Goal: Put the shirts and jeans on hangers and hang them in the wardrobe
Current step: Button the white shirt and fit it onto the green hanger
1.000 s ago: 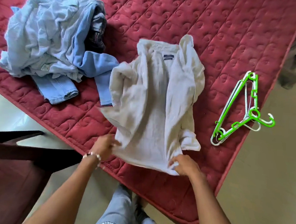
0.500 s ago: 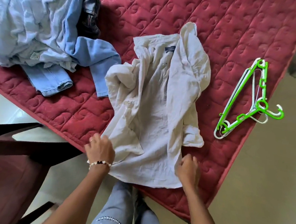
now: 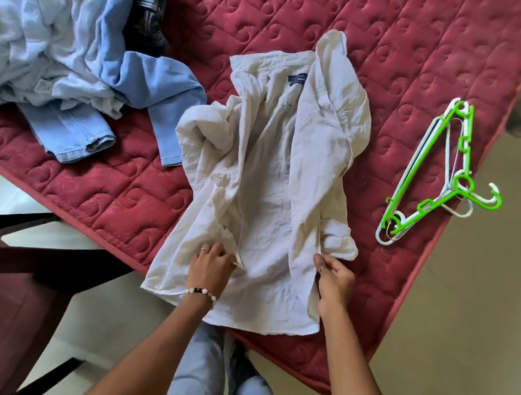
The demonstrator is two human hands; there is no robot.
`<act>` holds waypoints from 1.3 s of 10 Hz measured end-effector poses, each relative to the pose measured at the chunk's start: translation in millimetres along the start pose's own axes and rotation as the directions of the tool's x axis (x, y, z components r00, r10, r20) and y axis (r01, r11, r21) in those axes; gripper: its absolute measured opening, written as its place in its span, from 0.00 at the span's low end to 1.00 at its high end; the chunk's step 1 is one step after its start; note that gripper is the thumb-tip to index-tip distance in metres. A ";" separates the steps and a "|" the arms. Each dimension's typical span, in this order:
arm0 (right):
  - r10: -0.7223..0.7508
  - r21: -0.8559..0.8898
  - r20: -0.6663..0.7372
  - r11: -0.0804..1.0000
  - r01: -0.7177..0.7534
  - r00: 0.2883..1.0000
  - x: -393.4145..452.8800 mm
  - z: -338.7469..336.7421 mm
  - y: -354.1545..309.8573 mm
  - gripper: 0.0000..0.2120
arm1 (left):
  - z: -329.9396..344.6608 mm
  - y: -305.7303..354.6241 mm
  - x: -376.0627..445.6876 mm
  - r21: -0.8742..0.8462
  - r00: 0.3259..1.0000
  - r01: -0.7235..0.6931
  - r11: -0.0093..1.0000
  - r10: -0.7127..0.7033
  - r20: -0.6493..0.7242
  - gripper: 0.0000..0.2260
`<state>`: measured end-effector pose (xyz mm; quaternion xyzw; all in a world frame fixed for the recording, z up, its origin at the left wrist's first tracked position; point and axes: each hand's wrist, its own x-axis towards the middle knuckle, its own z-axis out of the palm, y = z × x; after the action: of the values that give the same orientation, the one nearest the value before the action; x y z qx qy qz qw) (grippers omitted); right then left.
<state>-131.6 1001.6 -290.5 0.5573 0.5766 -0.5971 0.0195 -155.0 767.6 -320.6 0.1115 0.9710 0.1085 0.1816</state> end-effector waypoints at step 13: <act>-0.707 -0.675 0.416 0.182 0.715 0.572 10.4 -12.8 22.9 0.13 | 22.7 26.1 -13.7 -0.643 0.822 0.519 0.564 -0.535 0.194 0.08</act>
<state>-112.1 1009.5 -309.2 0.1504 0.9647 -0.2157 -0.0123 -129.4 792.8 -330.3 -0.2573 0.8547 0.3925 0.2219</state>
